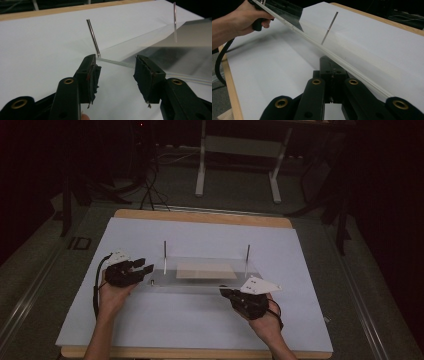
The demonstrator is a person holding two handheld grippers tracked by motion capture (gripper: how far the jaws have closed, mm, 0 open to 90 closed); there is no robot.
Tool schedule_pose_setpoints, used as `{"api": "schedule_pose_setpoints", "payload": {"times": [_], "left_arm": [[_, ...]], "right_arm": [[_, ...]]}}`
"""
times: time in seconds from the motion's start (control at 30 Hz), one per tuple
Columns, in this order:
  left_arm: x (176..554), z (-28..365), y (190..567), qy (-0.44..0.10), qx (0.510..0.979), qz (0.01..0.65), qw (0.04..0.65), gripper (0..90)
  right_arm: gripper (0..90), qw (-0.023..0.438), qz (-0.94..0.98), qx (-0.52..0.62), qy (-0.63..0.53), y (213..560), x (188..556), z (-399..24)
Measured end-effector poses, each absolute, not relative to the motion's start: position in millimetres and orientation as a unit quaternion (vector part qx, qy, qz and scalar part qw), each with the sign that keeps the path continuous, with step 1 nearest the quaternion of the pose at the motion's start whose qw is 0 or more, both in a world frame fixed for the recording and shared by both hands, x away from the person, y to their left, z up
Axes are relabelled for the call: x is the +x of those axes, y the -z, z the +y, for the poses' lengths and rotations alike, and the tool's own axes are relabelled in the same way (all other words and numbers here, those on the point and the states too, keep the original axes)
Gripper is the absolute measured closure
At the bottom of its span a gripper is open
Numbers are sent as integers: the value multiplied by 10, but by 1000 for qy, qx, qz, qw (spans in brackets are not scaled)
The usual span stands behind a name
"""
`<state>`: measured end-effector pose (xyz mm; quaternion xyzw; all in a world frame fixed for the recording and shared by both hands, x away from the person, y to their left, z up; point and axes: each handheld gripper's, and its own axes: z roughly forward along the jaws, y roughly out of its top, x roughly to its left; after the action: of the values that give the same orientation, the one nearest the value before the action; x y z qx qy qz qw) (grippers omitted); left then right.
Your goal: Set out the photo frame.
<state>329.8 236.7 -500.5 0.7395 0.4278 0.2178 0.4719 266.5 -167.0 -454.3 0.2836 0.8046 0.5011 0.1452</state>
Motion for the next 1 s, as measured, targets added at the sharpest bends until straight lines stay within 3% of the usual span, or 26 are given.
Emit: {"api": "schedule_pose_setpoints", "payload": {"times": [0.17,1.0], "left_arm": [[3232,2377,4962,-233,738,418,475,546],[3218,2311,4948,-182,777,365,480,567]], "right_arm": [[900,145,805,285,-500,4530,2677,-1680],[900,149,795,294,-509,4400,2787,-1667]]}}
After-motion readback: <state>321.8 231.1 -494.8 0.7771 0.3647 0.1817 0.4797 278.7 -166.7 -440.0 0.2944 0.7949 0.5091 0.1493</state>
